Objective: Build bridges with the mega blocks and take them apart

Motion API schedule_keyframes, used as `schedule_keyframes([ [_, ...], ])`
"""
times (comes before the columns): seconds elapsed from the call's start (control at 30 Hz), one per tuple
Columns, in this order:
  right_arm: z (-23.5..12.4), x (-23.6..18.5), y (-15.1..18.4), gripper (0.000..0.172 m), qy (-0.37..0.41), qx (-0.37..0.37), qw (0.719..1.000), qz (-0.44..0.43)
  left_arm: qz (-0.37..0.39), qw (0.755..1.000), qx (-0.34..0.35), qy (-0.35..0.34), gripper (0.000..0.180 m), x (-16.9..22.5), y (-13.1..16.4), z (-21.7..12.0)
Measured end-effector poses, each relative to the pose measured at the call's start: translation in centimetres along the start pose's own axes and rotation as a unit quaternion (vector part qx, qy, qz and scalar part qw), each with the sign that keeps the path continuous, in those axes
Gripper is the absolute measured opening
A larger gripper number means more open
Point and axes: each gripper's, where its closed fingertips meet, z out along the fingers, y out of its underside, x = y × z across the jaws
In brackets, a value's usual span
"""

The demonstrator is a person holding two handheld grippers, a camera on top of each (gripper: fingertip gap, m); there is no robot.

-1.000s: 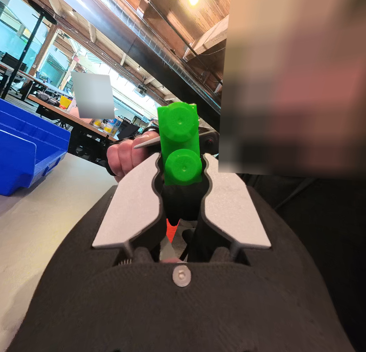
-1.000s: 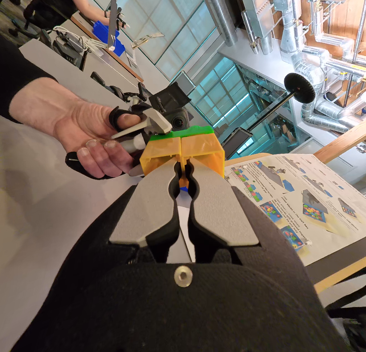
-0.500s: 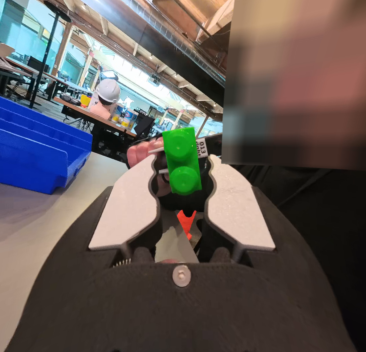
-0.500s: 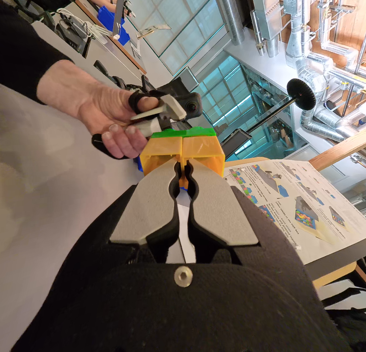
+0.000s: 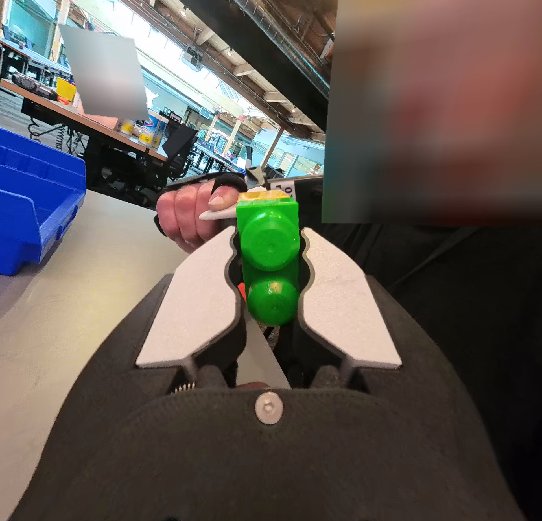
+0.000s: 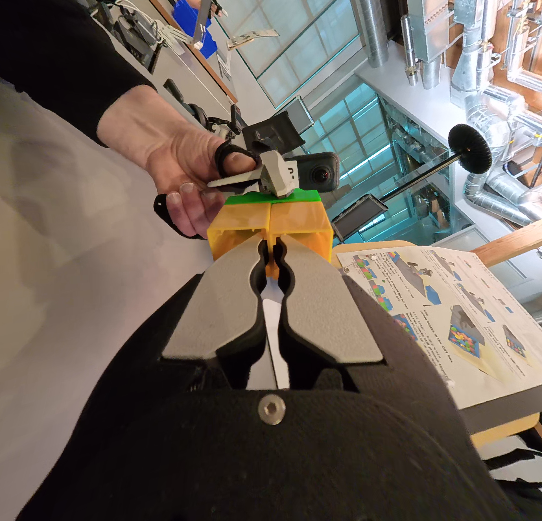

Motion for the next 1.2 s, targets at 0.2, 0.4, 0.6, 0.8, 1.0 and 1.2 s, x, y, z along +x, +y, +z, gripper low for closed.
schedule_keyframes([
  [0.2, 0.1, 0.1, -0.1, 0.004, 0.012, -0.009, 1.0, -0.016, 0.007, 1.0, 0.021, -0.01, 0.036, 0.1, -0.3, 0.1],
  [0.4, 0.5, 0.3, 0.1, 0.004, 0.032, -0.022, 0.999, -0.036, 0.015, 0.999, 0.04, -0.031, 0.037, -0.2, -0.7, 0.0],
  [0.6, 0.6, 0.6, 0.1, 0.004, 0.035, -0.017, 0.998, -0.043, 0.043, 0.997, 0.047, -0.043, 0.036, -0.3, -1.0, -0.3],
  [0.8, 0.3, 1.1, 0.4, 0.011, 0.033, -0.02, 0.998, -0.05, 0.044, 0.994, 0.091, -0.033, 0.036, -0.6, -1.4, -0.3],
  [1.0, -0.6, 1.6, 0.6, 0.008, 0.033, -0.022, 0.998, -0.049, 0.039, 0.99, 0.13, -0.034, 0.036, -0.9, -2.0, -1.4],
  [1.2, -1.3, 2.4, 0.7, 0.005, 0.027, 0.006, 0.999, 0.042, 0.07, 0.984, 0.158, -0.045, 0.036, -0.6, -3.2, -2.0],
])
